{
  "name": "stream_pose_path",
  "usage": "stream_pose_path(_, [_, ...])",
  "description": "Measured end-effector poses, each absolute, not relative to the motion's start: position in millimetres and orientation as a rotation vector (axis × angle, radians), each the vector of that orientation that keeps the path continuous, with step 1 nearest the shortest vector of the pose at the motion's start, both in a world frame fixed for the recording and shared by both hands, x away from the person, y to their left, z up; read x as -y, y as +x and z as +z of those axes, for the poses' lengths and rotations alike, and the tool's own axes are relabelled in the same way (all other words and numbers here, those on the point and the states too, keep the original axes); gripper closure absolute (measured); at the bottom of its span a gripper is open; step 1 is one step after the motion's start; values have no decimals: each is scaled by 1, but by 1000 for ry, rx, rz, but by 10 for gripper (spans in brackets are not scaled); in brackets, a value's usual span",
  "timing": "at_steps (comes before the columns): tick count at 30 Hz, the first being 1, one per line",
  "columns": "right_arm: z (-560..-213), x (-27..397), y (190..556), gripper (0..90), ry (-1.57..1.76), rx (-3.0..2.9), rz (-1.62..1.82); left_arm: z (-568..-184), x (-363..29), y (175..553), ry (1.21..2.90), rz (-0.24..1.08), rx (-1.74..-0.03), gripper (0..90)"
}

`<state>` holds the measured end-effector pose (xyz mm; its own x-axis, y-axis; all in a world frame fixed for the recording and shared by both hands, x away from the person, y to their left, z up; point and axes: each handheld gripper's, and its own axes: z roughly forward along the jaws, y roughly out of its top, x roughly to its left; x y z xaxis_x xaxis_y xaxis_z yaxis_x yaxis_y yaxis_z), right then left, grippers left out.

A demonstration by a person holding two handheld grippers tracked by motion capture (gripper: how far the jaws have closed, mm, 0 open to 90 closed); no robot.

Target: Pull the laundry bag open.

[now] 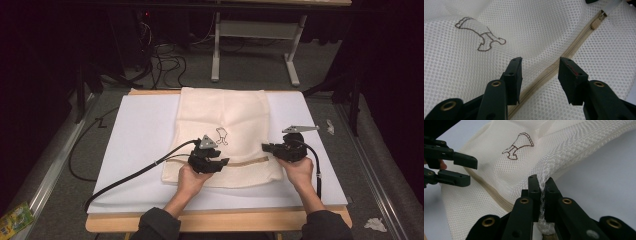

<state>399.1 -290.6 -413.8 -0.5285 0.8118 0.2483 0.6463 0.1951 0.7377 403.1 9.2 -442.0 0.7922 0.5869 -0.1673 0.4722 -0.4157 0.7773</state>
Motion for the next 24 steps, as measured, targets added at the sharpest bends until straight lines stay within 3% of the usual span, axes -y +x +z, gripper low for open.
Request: stream_pose_path(24, [-409, 268, 404, 880, 1362, -2297, 1271, -438, 13, 396, 2086, 123, -705, 598])
